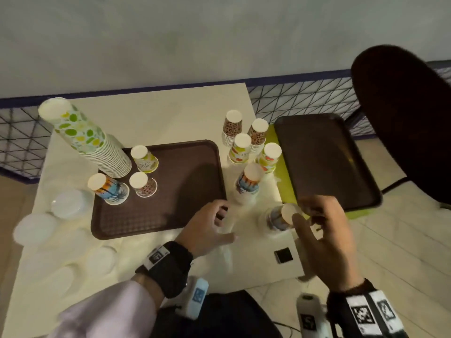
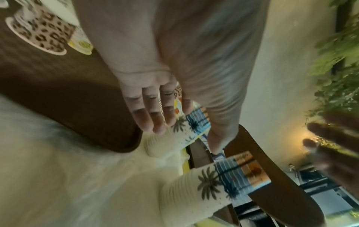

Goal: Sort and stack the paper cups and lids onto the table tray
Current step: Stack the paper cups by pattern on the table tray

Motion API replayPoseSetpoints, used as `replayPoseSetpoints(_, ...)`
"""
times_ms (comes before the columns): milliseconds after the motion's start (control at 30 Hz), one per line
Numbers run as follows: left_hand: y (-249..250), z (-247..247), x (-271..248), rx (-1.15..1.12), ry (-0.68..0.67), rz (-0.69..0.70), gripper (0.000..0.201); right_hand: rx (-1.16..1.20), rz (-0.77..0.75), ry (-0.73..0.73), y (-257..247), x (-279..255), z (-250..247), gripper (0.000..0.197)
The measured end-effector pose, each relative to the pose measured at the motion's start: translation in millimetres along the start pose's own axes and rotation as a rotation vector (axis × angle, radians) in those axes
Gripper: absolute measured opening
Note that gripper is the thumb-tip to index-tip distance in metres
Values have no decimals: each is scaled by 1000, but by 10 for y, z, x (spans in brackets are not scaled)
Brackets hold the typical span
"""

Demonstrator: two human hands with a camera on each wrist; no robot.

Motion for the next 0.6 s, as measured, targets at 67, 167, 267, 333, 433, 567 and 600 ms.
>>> replayPoseSetpoints(67, 71, 198, 121, 8, -51, -12, 79, -17, 86, -30, 418, -136, -82, 35)
replayPoseSetpoints(167, 181, 465, 296, 30, -119, -51, 88, 8, 227, -144, 980, -295, -1, 62)
replayPoseSetpoints(267, 249, 681, 439, 58, -176, -111, 101, 22, 337, -286, 1397, -353, 239, 82)
replayPoseSetpoints(333, 252, 797, 510, 70, -214, -153, 107, 17, 345, -339, 1589, -349, 414, 91)
replayPoseSetpoints(433, 260, 913, 570, 79, -251, -195, 109, 80, 340, -370, 1697, -277, 628, 90)
replayPoseSetpoints(567, 294, 976, 595, 66, -257, -211, 110, 145, 367, -342, 1685, -137, 793, 80)
replayPoseSetpoints(600, 303, 978, 598, 62, -253, -210, 109, 144, 379, -338, 1697, -122, 817, 77)
Point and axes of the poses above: each hand's wrist, its own x-axis towards the middle knuckle, its own z-axis out of the palm, y = z × x, the point moved 2 cm from there along x, towards the middle knuckle, and after that the axes turned 4 degrees about -z, right-handed, at the moved point
